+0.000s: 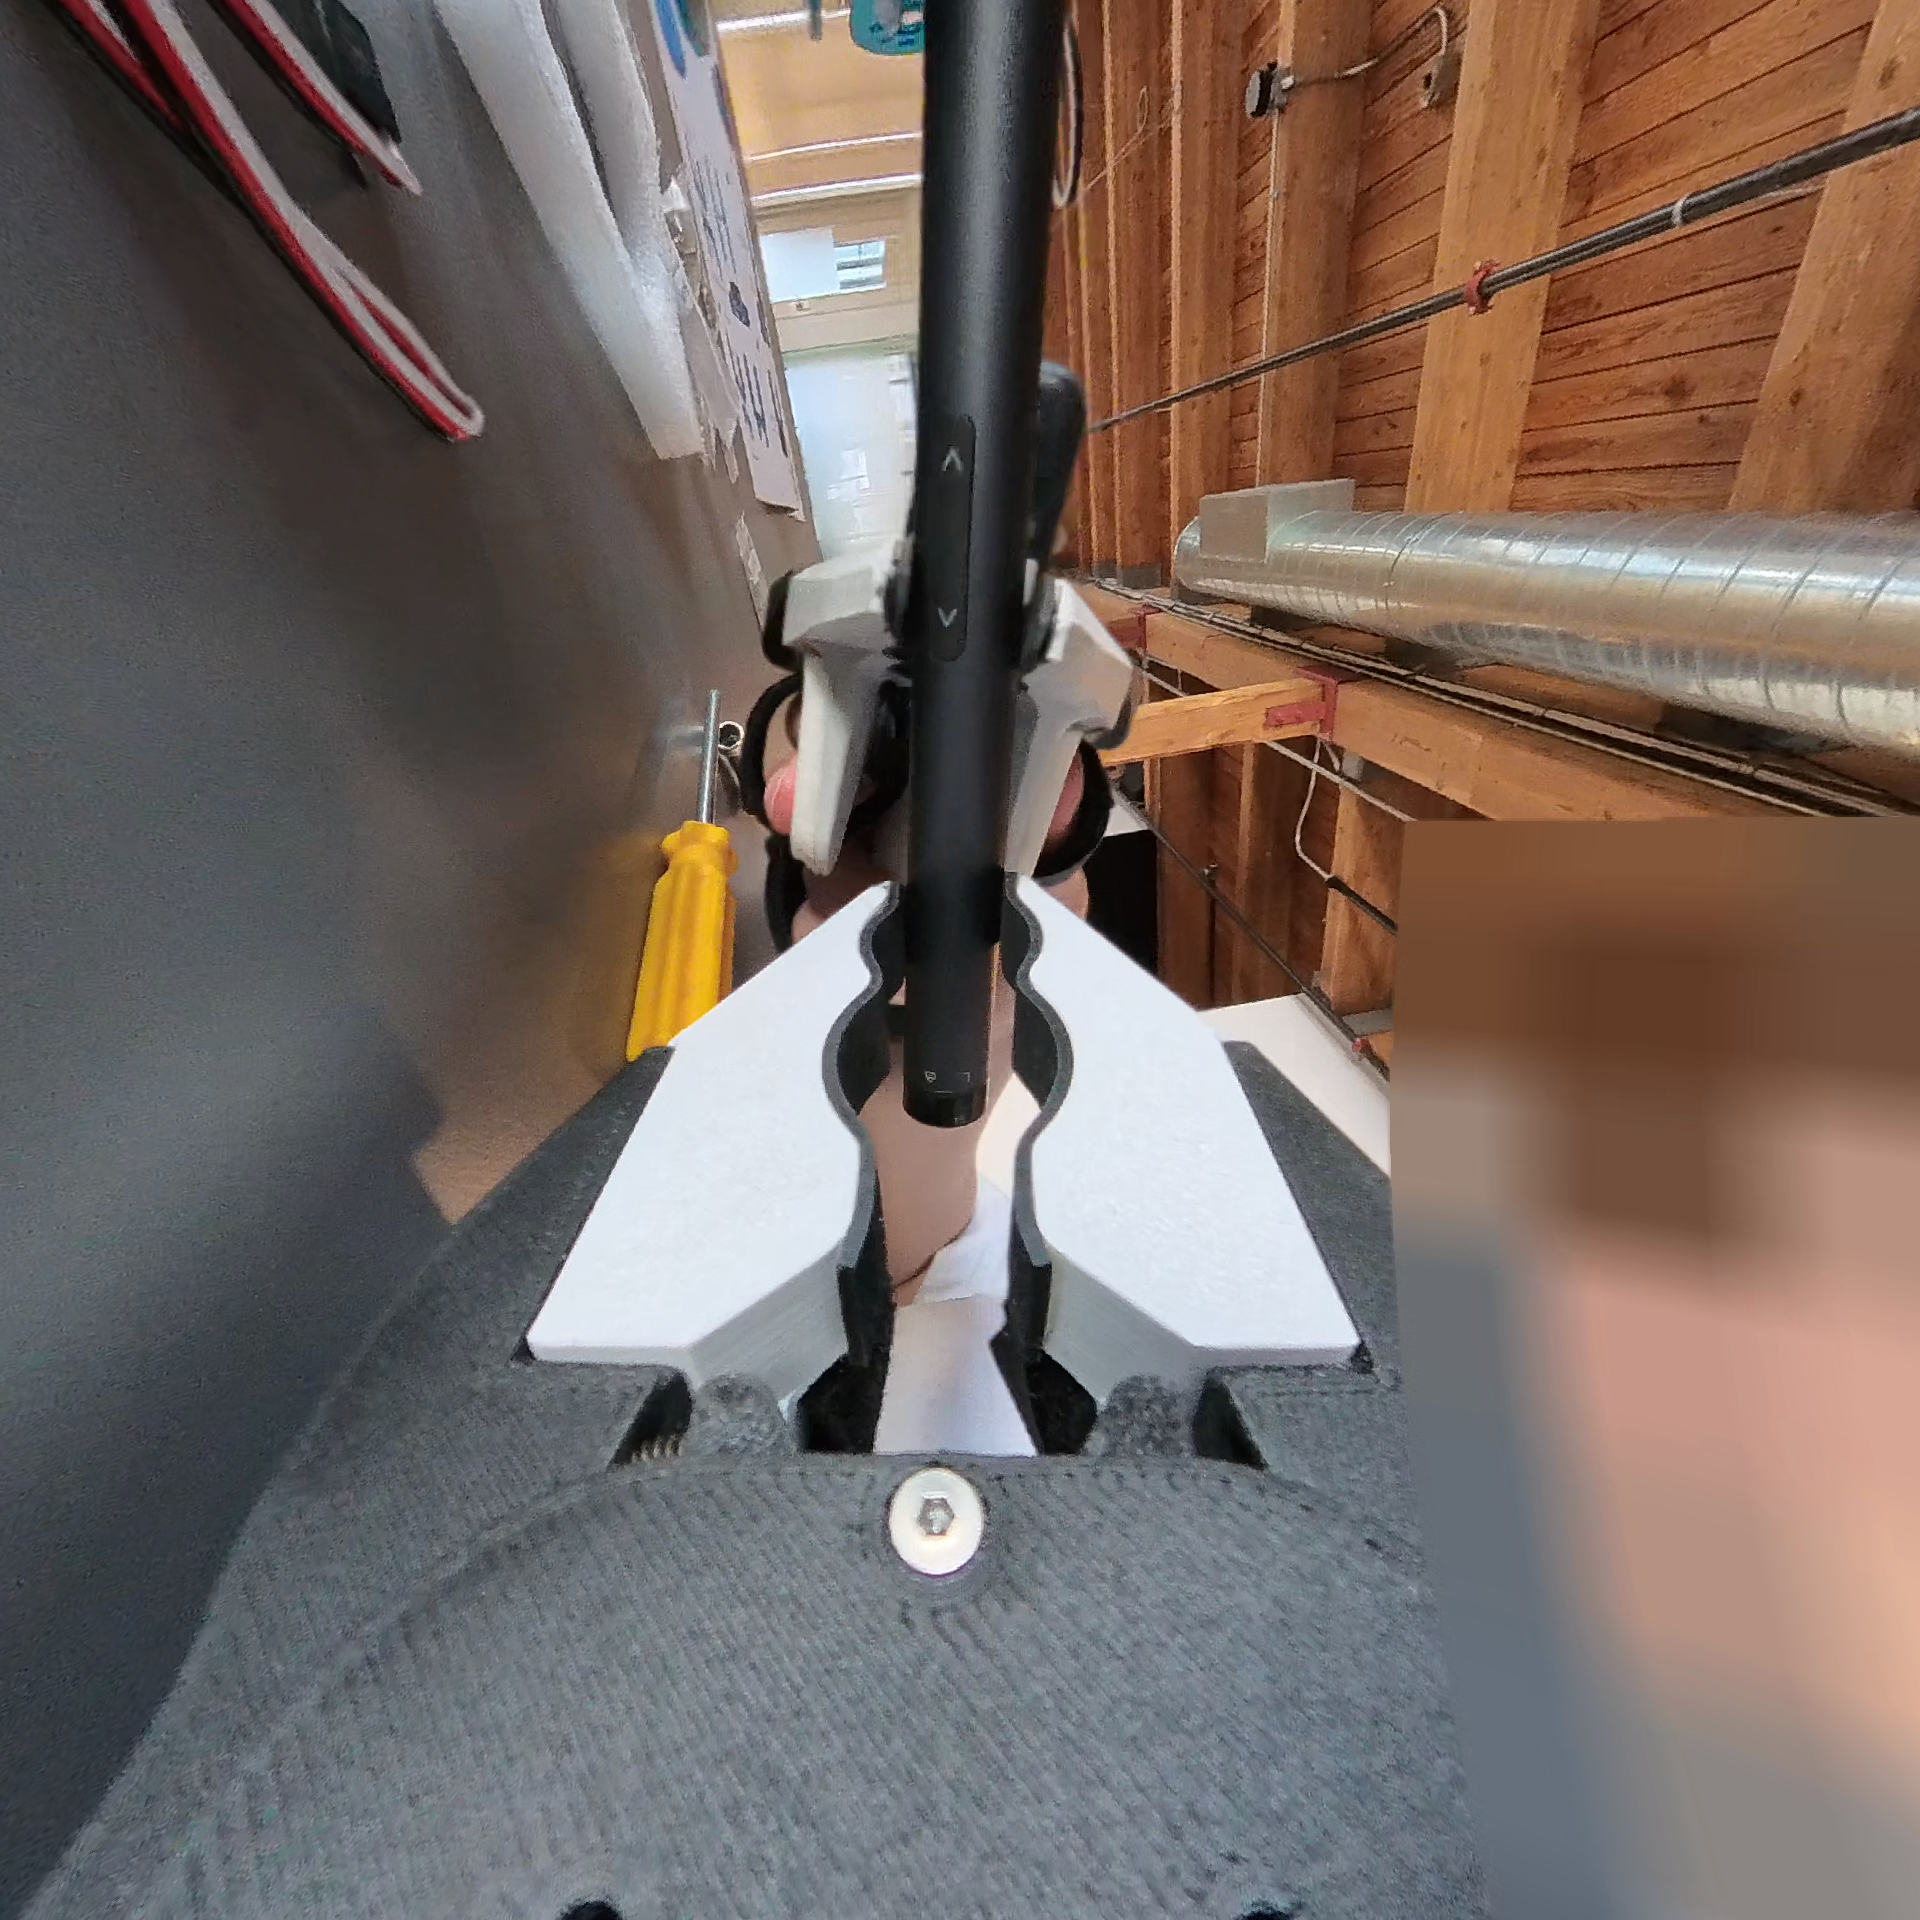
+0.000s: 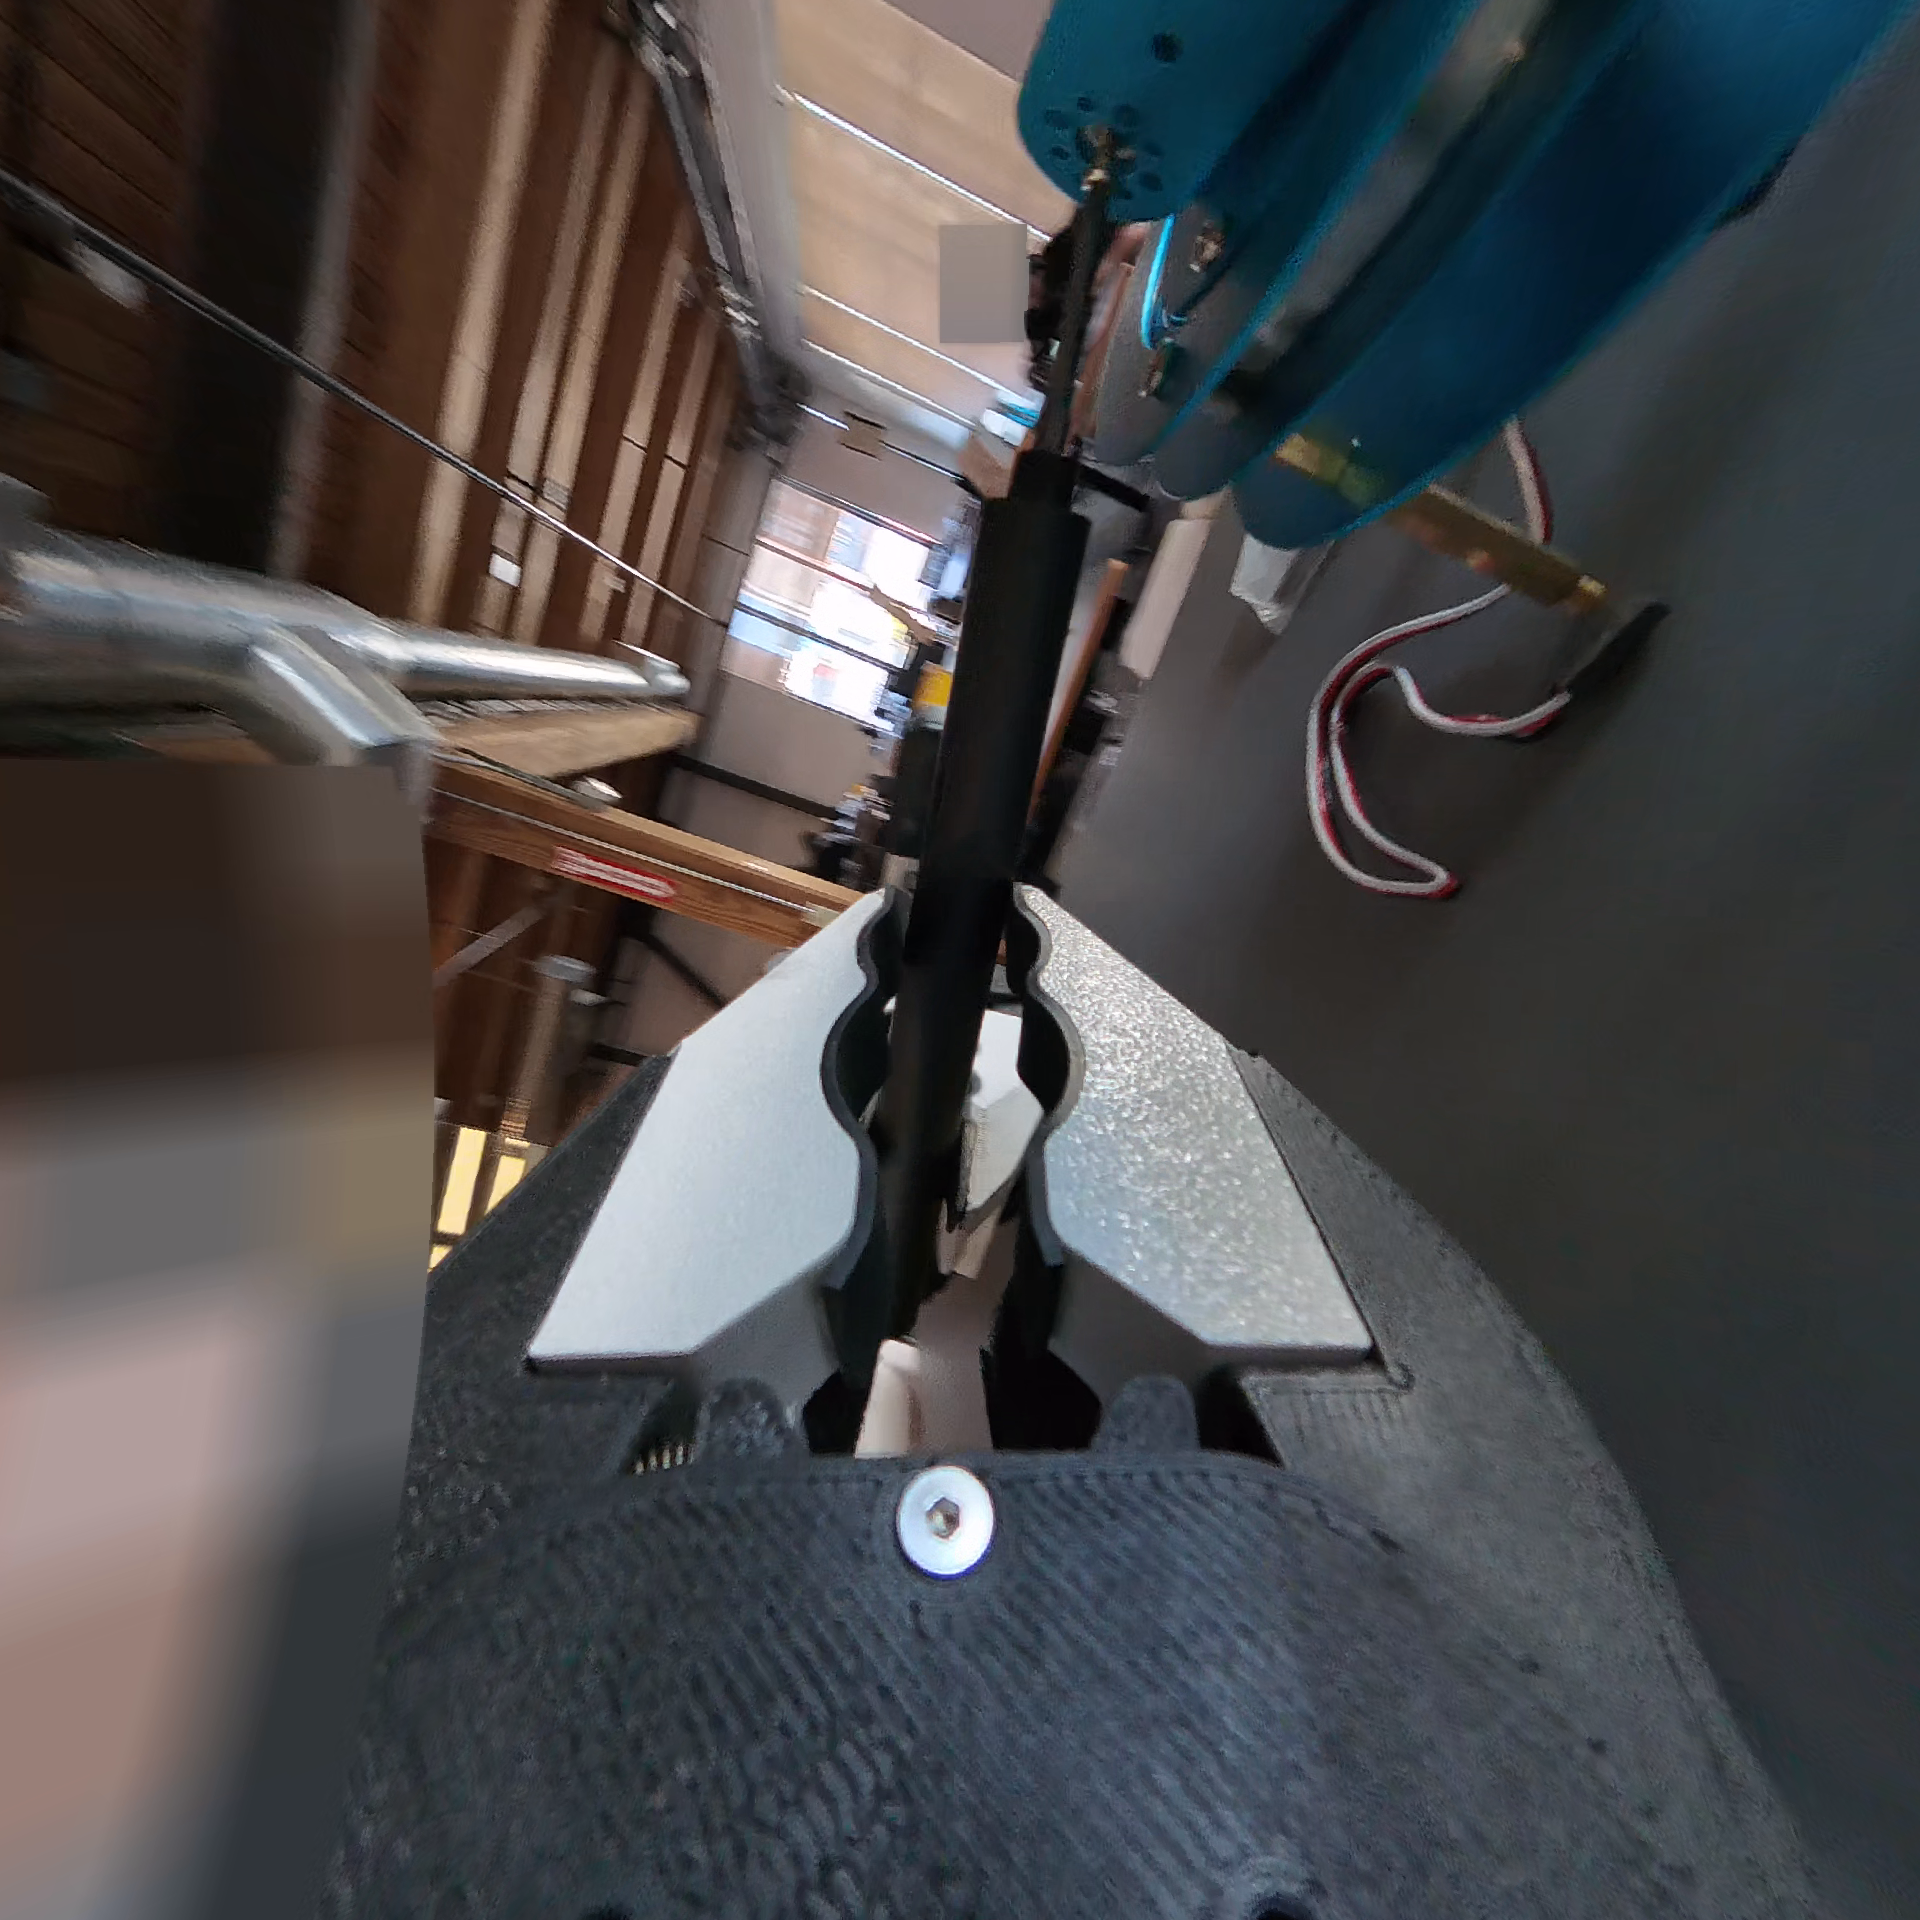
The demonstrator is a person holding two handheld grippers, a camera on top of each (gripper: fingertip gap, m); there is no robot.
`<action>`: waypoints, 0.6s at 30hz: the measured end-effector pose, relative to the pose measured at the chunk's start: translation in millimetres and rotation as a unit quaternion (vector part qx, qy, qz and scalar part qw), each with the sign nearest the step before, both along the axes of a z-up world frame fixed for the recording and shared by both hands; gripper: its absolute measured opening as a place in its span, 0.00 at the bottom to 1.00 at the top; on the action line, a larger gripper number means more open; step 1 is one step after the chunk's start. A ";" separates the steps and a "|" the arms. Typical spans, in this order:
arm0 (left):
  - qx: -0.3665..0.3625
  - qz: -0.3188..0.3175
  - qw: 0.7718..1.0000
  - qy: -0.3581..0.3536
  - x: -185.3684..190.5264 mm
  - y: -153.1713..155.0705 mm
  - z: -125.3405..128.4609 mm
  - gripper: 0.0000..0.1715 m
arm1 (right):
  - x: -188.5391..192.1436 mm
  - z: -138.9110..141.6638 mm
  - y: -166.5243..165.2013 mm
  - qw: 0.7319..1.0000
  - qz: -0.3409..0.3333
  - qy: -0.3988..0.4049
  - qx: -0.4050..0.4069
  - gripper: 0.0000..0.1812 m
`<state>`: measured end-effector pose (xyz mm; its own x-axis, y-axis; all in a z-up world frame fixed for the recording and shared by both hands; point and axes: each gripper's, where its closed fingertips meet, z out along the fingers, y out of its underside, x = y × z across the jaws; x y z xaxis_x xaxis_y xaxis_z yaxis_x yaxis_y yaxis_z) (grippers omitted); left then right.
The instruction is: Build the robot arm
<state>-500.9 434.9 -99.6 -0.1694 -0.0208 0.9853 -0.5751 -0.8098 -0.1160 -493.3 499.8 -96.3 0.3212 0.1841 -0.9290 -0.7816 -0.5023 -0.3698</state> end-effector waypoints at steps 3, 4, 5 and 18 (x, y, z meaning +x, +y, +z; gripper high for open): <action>-0.013 0.006 1.000 -0.005 -1.6 2.5 0.1 0.09 | -0.4 1.4 0.6 0.999 0.001 0.050 0.013 0.09; -0.016 0.007 1.000 -0.007 -2.2 3.1 0.6 0.09 | -0.6 2.0 0.9 0.998 0.001 0.061 0.018 0.09; -0.019 0.007 1.000 -0.009 -2.7 3.8 1.2 0.09 | -0.9 2.8 1.1 0.997 0.001 0.069 0.022 0.09; 0.027 0.024 0.999 -0.005 -3.9 6.0 3.0 0.09 | -1.6 7.7 2.6 0.996 -0.001 0.085 0.036 0.12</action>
<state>-504.7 440.8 -96.7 -0.1773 -0.0816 0.9808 -0.5343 -0.8290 -0.1656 -494.9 502.4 -88.6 0.1610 0.2525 -0.9541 -0.8367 -0.4779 -0.2676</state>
